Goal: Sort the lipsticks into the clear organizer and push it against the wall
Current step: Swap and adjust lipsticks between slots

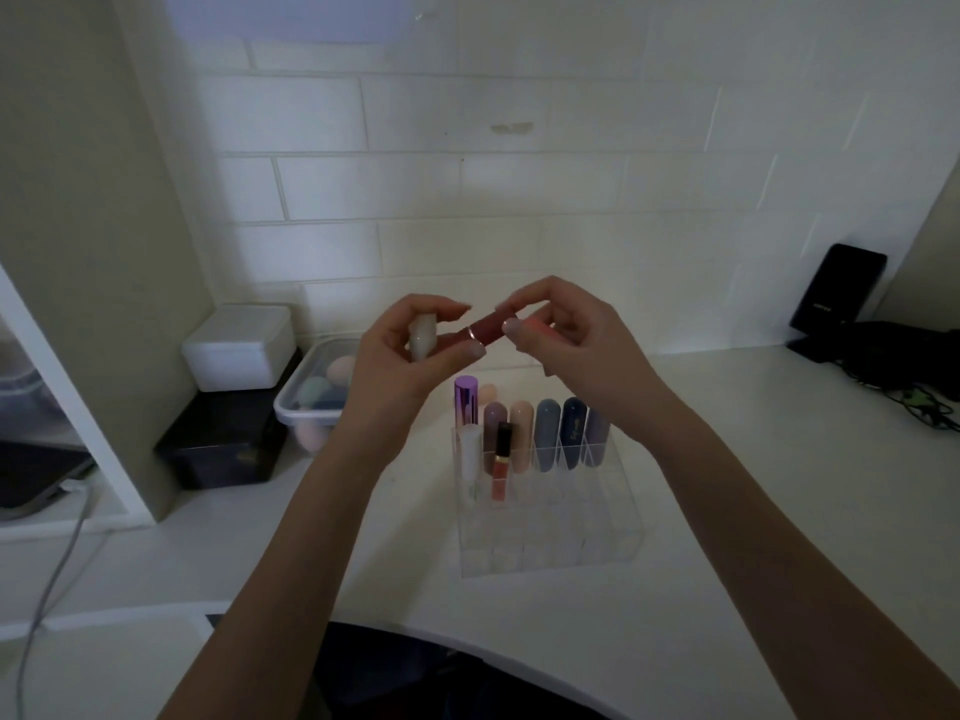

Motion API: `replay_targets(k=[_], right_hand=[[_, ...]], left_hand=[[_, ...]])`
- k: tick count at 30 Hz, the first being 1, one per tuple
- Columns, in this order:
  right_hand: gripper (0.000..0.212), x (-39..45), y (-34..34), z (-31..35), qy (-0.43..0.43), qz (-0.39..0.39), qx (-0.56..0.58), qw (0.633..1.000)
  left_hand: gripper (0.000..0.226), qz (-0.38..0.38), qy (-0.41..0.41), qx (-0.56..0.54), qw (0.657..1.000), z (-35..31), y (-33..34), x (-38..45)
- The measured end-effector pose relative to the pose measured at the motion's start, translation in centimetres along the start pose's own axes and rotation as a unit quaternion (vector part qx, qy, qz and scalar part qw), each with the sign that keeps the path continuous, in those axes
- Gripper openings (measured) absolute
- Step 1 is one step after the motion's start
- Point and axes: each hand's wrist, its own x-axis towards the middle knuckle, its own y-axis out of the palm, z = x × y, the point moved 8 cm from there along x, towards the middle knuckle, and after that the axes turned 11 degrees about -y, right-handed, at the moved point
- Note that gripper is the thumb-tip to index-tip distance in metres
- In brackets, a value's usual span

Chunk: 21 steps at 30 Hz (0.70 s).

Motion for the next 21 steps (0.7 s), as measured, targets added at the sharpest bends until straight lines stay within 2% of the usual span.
replay_targets(k=[5, 8, 14, 18, 21], right_hand=[[0.013, -1.9, 1.1, -1.1, 0.042, 0.071, 0.014, 0.996], [0.016, -2.6, 1.7, -1.3, 0.064, 0.098, 0.042, 0.992], [0.032, -1.9, 0.8, -0.3, 0.025, 0.076, 0.006, 0.997], [0.023, -1.1, -0.3, 0.4, 0.019, 0.047, 0.000, 0.999], [0.019, -0.4, -0.1, 0.8, 0.018, 0.060, -0.025, 0.998]], left_hand=[[0.031, 0.015, -0.035, -0.090, 0.995, 0.7, -0.1, 0.2], [0.031, 0.026, -0.043, -0.101, 0.994, 0.7, 0.5, 0.1], [0.037, 0.036, -0.076, -0.064, 0.994, 0.6, 0.8, 0.1], [0.041, 0.045, -0.073, -0.011, 0.996, 0.0, 1.0, -0.1], [0.046, 0.056, -0.054, 0.021, 0.997, -0.7, 1.5, -0.1]])
